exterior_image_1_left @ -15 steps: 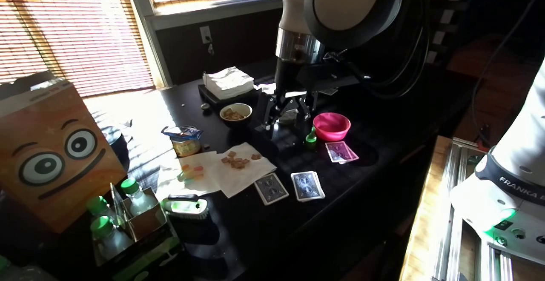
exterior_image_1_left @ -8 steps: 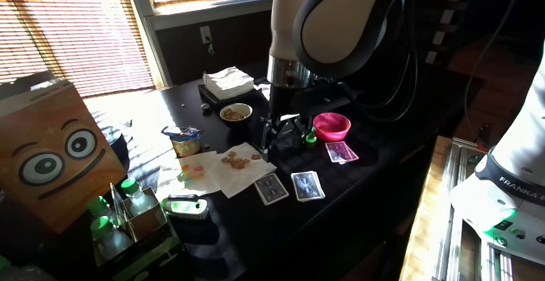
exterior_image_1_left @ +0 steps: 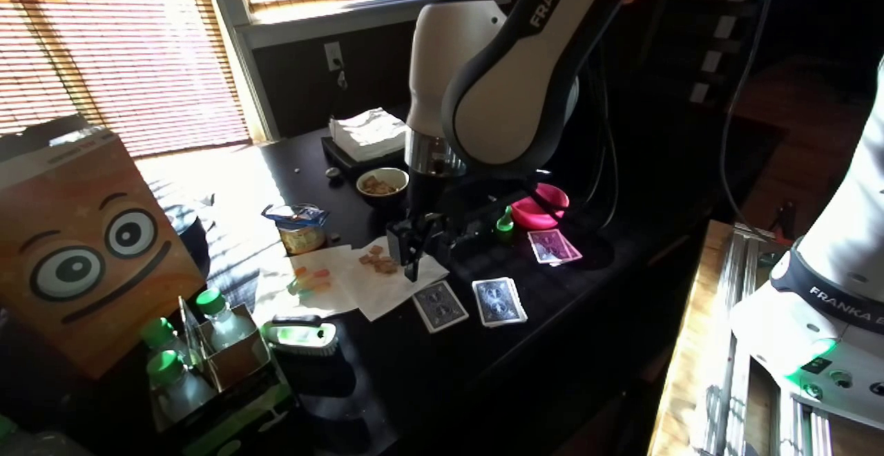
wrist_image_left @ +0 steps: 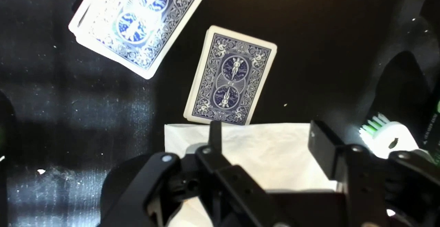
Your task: Use the spoon to put some of the bowl's contents on the serviette
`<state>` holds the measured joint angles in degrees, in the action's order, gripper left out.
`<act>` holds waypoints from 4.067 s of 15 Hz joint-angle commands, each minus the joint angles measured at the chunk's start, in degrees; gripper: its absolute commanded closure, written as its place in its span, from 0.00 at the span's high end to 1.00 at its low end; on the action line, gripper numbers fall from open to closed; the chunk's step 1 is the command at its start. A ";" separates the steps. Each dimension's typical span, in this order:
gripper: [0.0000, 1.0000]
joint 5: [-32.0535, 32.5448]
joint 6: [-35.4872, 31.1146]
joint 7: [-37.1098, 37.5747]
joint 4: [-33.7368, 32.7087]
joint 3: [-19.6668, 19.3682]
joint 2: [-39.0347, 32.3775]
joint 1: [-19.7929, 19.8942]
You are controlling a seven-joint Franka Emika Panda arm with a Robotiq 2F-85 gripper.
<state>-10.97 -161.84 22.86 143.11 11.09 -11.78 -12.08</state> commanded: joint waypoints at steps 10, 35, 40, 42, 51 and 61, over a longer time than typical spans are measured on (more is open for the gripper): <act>0.00 6.56 0.74 7.45 -12.11 -10.89 -12.86 -7.03; 0.00 6.56 8.20 8.58 -20.97 -15.31 -20.49 -7.58; 0.00 7.22 11.09 9.93 -20.35 -16.97 -19.87 -7.46; 0.00 6.66 12.04 10.12 -20.00 -16.74 -19.51 -6.80; 0.00 6.88 15.17 13.22 -18.96 -17.45 -18.66 -5.73; 0.47 9.79 18.45 17.78 -12.96 -18.21 -8.80 -6.18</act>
<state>-3.73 -145.64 37.01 124.97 -6.85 -28.05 -17.74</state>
